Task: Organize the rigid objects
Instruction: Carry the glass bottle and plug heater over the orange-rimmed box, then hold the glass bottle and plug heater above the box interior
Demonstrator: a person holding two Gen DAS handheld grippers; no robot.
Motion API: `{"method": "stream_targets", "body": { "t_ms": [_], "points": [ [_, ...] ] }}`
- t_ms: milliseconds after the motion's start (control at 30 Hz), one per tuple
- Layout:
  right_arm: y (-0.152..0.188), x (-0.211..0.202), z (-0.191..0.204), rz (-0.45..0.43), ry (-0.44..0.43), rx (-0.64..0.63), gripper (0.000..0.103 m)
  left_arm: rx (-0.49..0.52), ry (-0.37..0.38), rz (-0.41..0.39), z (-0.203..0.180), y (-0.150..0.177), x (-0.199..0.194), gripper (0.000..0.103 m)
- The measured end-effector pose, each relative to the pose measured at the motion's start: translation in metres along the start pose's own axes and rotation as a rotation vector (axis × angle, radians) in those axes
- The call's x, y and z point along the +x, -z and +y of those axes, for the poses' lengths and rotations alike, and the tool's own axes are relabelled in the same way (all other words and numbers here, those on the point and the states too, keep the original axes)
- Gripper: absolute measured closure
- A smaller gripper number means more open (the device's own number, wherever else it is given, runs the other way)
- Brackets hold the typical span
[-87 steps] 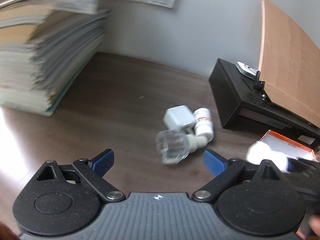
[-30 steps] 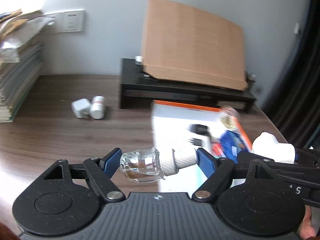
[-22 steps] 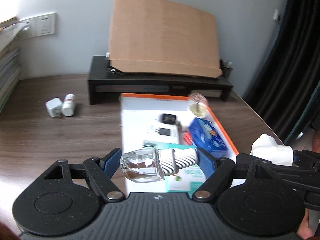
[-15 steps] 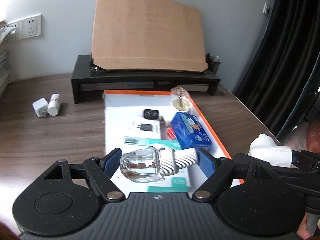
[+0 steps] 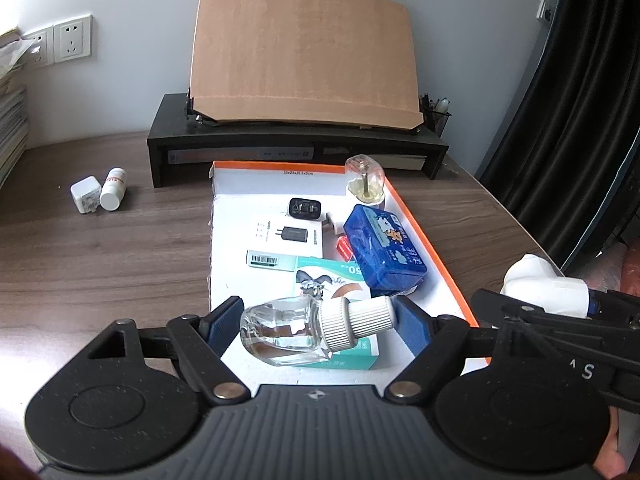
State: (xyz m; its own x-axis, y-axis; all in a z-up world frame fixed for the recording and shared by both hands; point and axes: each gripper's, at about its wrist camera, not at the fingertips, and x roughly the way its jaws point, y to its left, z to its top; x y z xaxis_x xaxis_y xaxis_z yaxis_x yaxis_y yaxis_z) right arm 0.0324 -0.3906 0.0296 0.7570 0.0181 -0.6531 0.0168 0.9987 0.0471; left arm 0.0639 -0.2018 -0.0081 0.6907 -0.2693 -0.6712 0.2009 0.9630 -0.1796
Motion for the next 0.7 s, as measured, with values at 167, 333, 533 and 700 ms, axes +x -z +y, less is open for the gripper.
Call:
{"method": "stream_targets", "body": {
  "t_ms": [167,333,533,700],
  "points": [
    [-0.002,0.004,0.001,0.007,-0.012,-0.009,0.024,-0.014,-0.011,0.005,0.002,0.001,0.001,0.021],
    [-0.003,0.007,0.001,0.011,-0.021,-0.014,0.024,-0.024,-0.018,0.009,0.002,0.001,0.002,0.021],
    [-0.005,0.01,0.0,0.012,-0.03,-0.011,0.024,-0.034,-0.026,0.021,0.003,0.002,0.005,0.021],
    [-0.005,0.013,0.0,0.019,-0.034,-0.013,0.024,-0.039,-0.032,0.025,0.003,0.001,0.007,0.021]
  ]
}}
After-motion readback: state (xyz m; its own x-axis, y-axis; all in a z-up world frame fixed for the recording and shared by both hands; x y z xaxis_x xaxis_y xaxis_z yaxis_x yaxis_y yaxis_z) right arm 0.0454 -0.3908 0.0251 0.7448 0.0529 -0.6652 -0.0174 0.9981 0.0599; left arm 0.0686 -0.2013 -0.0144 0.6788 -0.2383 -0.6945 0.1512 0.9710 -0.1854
